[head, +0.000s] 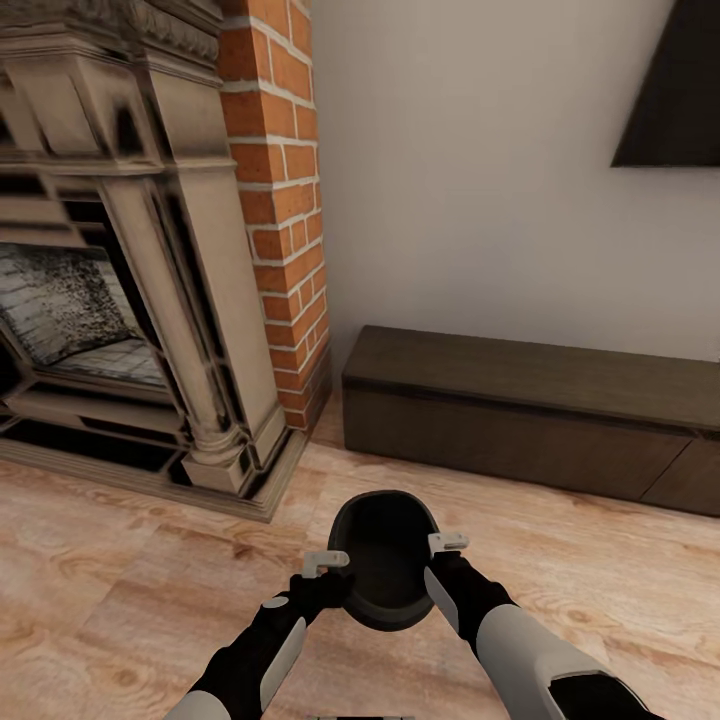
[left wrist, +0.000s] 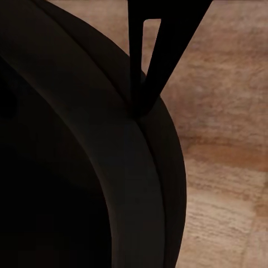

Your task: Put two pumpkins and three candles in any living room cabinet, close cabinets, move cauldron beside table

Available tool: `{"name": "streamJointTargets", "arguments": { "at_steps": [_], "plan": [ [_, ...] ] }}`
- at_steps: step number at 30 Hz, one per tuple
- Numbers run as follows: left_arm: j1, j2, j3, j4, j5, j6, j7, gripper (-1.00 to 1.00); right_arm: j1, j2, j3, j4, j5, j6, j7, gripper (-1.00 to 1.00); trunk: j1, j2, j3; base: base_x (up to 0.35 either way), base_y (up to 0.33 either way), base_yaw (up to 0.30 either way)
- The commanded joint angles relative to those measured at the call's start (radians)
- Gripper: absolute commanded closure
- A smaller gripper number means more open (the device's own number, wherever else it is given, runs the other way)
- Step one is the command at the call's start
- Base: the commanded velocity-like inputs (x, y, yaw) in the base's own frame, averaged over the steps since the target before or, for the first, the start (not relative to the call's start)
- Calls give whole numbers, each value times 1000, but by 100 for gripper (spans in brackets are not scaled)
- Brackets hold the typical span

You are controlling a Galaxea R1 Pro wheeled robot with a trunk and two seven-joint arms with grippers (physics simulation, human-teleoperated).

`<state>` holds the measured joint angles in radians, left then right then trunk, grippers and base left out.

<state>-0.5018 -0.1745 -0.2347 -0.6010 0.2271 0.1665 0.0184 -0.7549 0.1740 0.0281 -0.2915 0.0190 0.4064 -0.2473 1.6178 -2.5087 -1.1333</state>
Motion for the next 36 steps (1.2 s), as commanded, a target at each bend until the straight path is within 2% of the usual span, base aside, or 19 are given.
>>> {"name": "streamJointTargets", "arguments": {
  "at_steps": [1,10,36],
  "plan": [
    [0,0,0,0,1,5,5,100,-1,0,0,-3,-11,4,-1,100,0,0,-1,0,0,0],
    [0,0,0,0,1,5,5,100,-1,0,1,-3,-11,5,-4,100,0,0,-1,0,0,60],
    [0,0,-2,12,1,5,4,100,-1,0,-1,-3,-13,5,-4,100,0,0,-2,0,0,174]
  ]
}}
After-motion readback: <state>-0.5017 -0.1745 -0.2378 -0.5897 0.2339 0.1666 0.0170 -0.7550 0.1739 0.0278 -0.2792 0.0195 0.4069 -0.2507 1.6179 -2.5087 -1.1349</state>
